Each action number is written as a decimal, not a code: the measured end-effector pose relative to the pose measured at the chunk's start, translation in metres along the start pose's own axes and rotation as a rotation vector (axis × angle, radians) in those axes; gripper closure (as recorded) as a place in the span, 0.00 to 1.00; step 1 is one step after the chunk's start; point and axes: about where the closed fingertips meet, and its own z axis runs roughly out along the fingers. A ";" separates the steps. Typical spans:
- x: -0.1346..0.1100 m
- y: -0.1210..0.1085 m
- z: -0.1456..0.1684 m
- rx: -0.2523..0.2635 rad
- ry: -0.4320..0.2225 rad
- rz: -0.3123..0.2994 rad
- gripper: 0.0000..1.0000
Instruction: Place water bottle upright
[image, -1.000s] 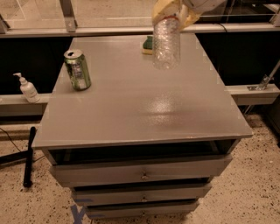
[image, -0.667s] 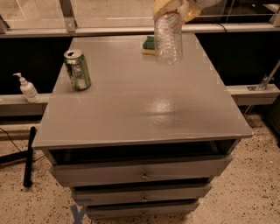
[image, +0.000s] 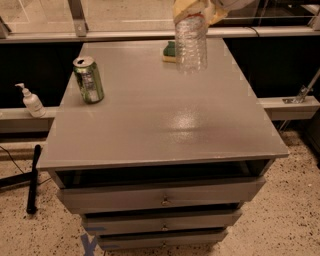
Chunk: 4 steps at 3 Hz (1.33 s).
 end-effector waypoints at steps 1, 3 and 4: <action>-0.008 0.005 0.016 0.118 0.095 -0.083 1.00; 0.029 0.000 -0.007 0.433 0.388 -0.247 1.00; 0.030 -0.012 -0.009 0.450 0.411 -0.349 1.00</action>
Offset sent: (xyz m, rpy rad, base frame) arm -0.0013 0.0045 0.0375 0.2092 -1.0281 0.5845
